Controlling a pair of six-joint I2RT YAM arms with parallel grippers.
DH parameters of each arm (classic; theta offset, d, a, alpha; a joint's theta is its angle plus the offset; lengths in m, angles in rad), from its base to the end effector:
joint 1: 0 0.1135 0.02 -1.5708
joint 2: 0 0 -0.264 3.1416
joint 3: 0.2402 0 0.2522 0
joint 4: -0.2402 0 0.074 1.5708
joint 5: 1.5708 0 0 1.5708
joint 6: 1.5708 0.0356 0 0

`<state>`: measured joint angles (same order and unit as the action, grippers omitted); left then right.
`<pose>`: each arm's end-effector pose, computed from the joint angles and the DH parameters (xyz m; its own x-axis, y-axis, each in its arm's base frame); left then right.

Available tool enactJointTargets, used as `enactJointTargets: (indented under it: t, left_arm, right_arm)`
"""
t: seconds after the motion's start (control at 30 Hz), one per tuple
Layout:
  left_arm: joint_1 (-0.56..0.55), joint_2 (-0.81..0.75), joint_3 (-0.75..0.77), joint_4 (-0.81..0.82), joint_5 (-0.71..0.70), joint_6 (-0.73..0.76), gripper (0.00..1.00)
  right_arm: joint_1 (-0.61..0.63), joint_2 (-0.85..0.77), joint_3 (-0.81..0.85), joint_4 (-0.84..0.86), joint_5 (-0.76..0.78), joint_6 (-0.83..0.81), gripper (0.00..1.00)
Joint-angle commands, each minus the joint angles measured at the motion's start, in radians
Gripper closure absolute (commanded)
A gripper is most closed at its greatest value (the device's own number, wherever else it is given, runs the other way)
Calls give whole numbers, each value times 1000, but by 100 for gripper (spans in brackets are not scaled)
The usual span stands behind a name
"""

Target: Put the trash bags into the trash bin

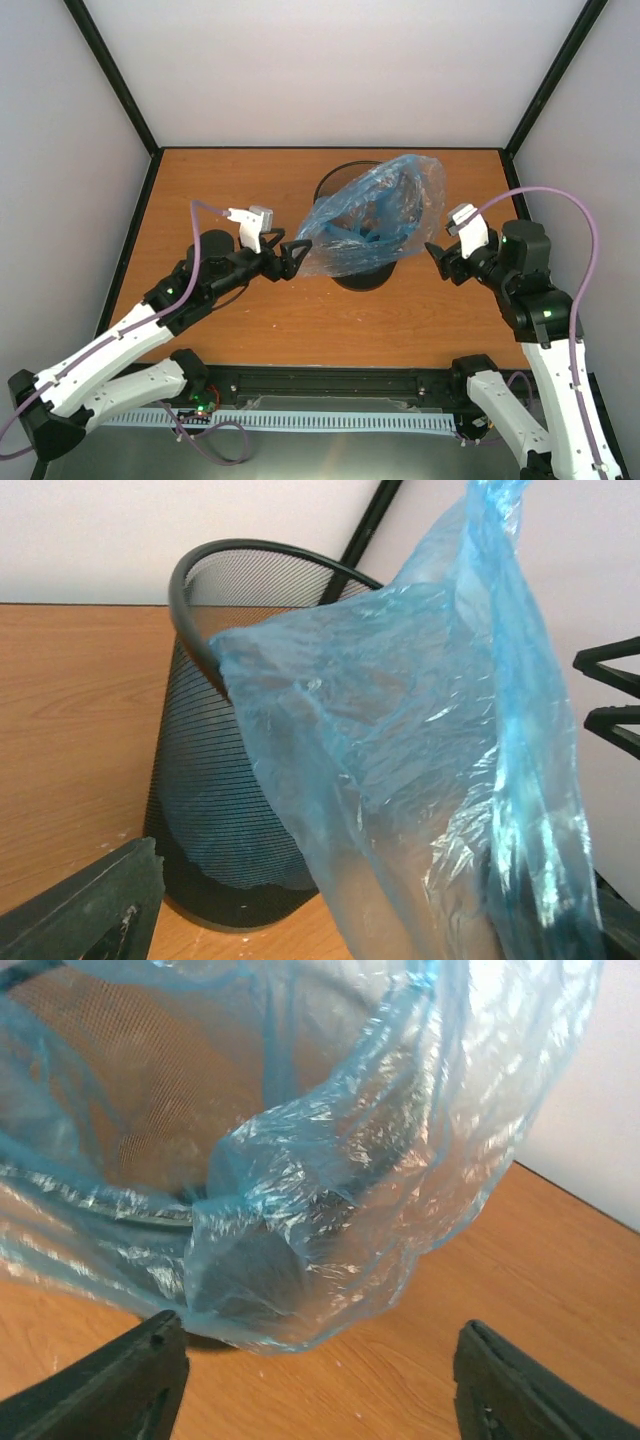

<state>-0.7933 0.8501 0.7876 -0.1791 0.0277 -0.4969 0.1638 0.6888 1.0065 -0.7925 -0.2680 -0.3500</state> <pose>0.1399 -0.1435 0.3302 -0.4961 -0.1752 -0.8504 0.5628 0.6809 -0.4687 0.1233 0.0299 0.3653 -0.2901 -0.3831 -0.8770 -0.5206 0.8321 -0.1912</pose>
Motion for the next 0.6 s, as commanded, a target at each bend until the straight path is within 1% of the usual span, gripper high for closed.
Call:
enactJointTargets:
  t: [0.0, 0.17, 0.37, 0.47, 0.57]
  left_arm:
    - [-5, -37, 82, -99, 80, 52, 11]
    - [-5, -15, 119, -97, 62, 68, 8]
    - [-6, 122, 118, -55, 7, 43, 9]
    - [-5, 151, 84, 13, -65, 44, 9]
    - [-5, 168, 64, 38, -149, 53, 8]
  right_arm:
    - [-6, -8, 103, -162, -21, -64, 24]
    - [-6, 29, 162, -162, -31, -54, 22]
    - [-6, 72, 132, -116, -58, -11, 21]
    - [-6, 76, 107, -94, -57, 2, 21]
    - [-6, 84, 91, -83, -42, 1, 20]
